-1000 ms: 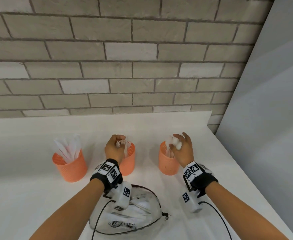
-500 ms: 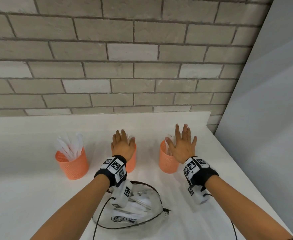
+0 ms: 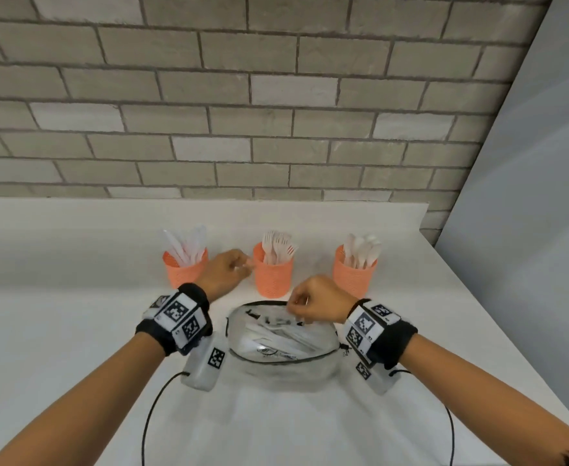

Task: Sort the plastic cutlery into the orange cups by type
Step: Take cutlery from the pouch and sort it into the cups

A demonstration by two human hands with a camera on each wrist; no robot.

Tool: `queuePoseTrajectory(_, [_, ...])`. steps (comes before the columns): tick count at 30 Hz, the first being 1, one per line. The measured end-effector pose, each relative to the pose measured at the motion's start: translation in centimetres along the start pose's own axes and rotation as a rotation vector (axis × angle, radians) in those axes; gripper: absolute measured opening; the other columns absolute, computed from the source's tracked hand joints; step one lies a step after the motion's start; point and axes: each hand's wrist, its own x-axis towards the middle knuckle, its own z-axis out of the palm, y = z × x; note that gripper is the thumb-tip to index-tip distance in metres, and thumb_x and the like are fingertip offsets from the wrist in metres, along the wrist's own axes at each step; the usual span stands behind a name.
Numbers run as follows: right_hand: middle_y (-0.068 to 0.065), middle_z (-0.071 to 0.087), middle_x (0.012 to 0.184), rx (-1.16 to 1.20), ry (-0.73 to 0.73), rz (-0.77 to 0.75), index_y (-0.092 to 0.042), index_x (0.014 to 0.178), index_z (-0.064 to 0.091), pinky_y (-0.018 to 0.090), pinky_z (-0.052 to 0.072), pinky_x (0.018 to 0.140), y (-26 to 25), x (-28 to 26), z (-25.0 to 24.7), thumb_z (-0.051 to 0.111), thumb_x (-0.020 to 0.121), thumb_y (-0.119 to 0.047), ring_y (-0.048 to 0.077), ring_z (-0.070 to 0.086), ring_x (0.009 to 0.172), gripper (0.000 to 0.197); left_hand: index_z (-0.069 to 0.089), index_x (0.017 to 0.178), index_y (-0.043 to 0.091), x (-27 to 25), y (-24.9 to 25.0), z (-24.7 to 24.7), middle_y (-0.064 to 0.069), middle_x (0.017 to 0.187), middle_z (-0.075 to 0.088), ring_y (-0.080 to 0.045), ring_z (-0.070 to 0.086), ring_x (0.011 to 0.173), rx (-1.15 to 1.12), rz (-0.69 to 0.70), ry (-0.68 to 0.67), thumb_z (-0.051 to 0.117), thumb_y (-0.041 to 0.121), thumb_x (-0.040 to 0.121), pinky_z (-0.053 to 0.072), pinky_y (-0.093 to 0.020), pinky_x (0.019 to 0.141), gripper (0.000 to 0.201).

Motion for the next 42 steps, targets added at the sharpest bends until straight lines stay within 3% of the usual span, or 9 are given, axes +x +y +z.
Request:
queuePoseTrajectory(5, [0.008, 0.068, 0.114, -0.326, -0.158, 0.140, -0.008, 0.106, 0.070, 0.032, 0.047, 0.092, 0.0, -0.8, 5.0, 0.058, 0.087, -0.018, 0.024, 0.061, 0.106, 0.025, 0.065, 0.076, 0.019, -4.5, -3.3, 2.5, -0.006, 0.104, 0.068, -0.014, 0.058, 0.096, 0.082, -0.058, -0.098, 0.063, 0.013, 0.085, 0.040, -0.026, 0.096, 0.011])
queuePoseTrajectory(8, [0.008, 0.050, 0.134, -0.405, -0.077, 0.192, -0.012, 0.127, 0.055, 0.033, 0.037, 0.105, 0.2, -1.0, 6.1, 0.062, 0.084, -0.021, 0.025, 0.047, 0.124, 0.044, 0.067, 0.104, 0.016, -5.7, -4.8, 3.9, -0.012, 0.125, 0.057, -0.023, 0.054, 0.114, 0.109, -0.130, -0.098, 0.064, 0.012, 0.083, 0.038, -0.023, 0.093, 0.021])
queuePoseTrajectory(12, [0.015, 0.027, 0.147, -0.507, -0.057, 0.278, -0.011, 0.144, 0.027, 0.042, 0.023, 0.116, 0.3, -0.8, 7.1, 0.069, 0.078, -0.039, 0.030, 0.027, 0.138, 0.083, 0.048, 0.133, 0.017, -6.4, -4.8, 4.6, -0.011, 0.135, 0.046, -0.031, 0.050, 0.121, 0.149, -0.190, -0.129, 0.057, 0.006, 0.084, 0.044, -0.034, 0.098, 0.051])
queuePoseTrajectory(21, [0.013, 0.047, 0.136, -0.370, -0.129, 0.245, -0.005, 0.131, 0.045, 0.034, 0.037, 0.105, 0.0, -0.7, 6.8, 0.065, 0.084, -0.030, 0.028, 0.046, 0.124, 0.057, 0.041, 0.137, 0.012, -6.8, -3.9, 4.0, -0.011, 0.135, 0.045, -0.033, 0.053, 0.117, 0.074, -0.115, -0.042, 0.054, 0.000, 0.082, 0.046, -0.037, 0.097, 0.058])
queuePoseTrajectory(31, [0.008, 0.035, 0.148, -0.287, -0.187, 0.304, -0.011, 0.145, 0.025, 0.031, 0.027, 0.112, 0.3, -0.3, 7.2, 0.070, 0.079, -0.034, 0.025, 0.035, 0.136, 0.083, 0.044, 0.136, 0.015, -8.3, -5.1, 3.7, -0.006, 0.138, 0.044, -0.027, 0.054, 0.116, 0.035, -0.067, -0.089, 0.054, -0.002, 0.082, 0.048, -0.030, 0.090, 0.057])
queuePoseTrajectory(34, [0.005, 0.056, 0.114, -0.226, -0.228, 0.396, -0.012, 0.116, 0.049, 0.026, 0.043, 0.088, 0.1, 0.1, 6.6, 0.070, 0.080, -0.031, 0.023, 0.050, 0.113, 0.046, 0.046, 0.134, 0.015, -8.5, -5.2, 3.7, -0.006, 0.137, 0.046, -0.027, 0.056, 0.114, 0.003, -0.053, -0.076, 0.053, -0.004, 0.081, 0.047, -0.023, 0.083, 0.056])
queuePoseTrajectory(36, [-0.003, 0.052, 0.086, -0.207, -0.251, 0.424, -0.017, 0.091, 0.051, 0.023, 0.042, 0.070, 0.0, 0.3, 6.6, 0.068, 0.080, -0.033, 0.020, 0.050, 0.097, 0.026, 0.046, 0.134, 0.015, -8.7, -5.3, 3.9, -0.005, 0.137, 0.047, -0.026, 0.056, 0.114, -0.001, -0.041, -0.079, 0.052, -0.004, 0.082, 0.046, -0.020, 0.081, 0.056])
queuePoseTrajectory(39, [0.006, 0.057, 0.124, -0.226, -0.263, 0.433, -0.011, 0.128, 0.048, 0.028, 0.041, 0.093, -0.5, 0.8, 7.0, 0.065, 0.079, -0.034, 0.024, 0.051, 0.117, 0.057, 0.047, 0.133, 0.016, -8.9, -5.5, 3.9, -0.005, 0.137, 0.047, -0.025, 0.055, 0.116, -0.006, -0.038, -0.077, 0.052, -0.004, 0.082, 0.047, -0.024, 0.088, 0.055])
queuePoseTrajectory(42, [0.008, 0.056, 0.128, -0.264, -0.304, 0.468, -0.012, 0.129, 0.050, 0.029, 0.043, 0.092, -1.0, 1.2, 7.0, 0.065, 0.075, -0.035, 0.023, 0.054, 0.111, 0.061, 0.047, 0.133, 0.016, -9.1, -5.9, 3.8, -0.005, 0.138, 0.047, -0.025, 0.055, 0.117, -0.007, -0.047, -0.077, 0.053, -0.004, 0.082, 0.048, -0.028, 0.092, 0.055])
